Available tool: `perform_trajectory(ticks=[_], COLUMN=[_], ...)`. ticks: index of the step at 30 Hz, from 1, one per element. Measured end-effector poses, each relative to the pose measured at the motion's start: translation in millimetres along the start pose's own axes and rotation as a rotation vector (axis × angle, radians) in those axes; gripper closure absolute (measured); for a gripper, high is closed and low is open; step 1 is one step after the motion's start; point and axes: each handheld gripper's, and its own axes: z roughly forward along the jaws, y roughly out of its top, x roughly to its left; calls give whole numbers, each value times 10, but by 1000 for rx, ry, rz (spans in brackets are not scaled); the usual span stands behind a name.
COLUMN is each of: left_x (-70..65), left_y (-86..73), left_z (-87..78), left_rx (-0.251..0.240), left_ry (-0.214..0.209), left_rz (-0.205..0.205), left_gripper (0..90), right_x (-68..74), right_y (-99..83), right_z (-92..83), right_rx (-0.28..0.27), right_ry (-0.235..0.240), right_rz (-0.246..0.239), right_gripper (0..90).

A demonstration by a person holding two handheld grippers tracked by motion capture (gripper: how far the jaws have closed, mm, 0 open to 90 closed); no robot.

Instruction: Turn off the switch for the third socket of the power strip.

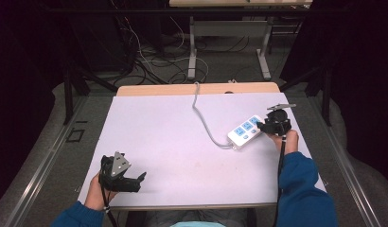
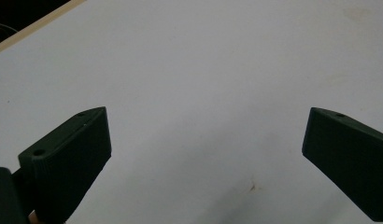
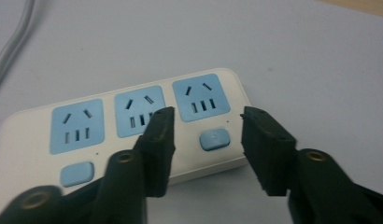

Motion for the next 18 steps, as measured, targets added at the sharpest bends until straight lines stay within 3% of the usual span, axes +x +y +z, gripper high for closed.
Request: perform_trajectory(ticks=[3,9,18], left_x=[4,2,4], left_y=[1,-2,-2], left_z=[-5,-1,-2], left_rx=[-4,-5,-3], left_ry=[2,4,5], left_rz=[-1,-6,-6], left_gripper=[13,13,14], right_x=[21,62,151], right_y=[-5,-36,-93], right_z=[-52,-163,-287], right_rx=[-5,-16,-30], right_ry=[16,57,123], right_rz=[10,-22,-69], right_gripper=[352,191,100])
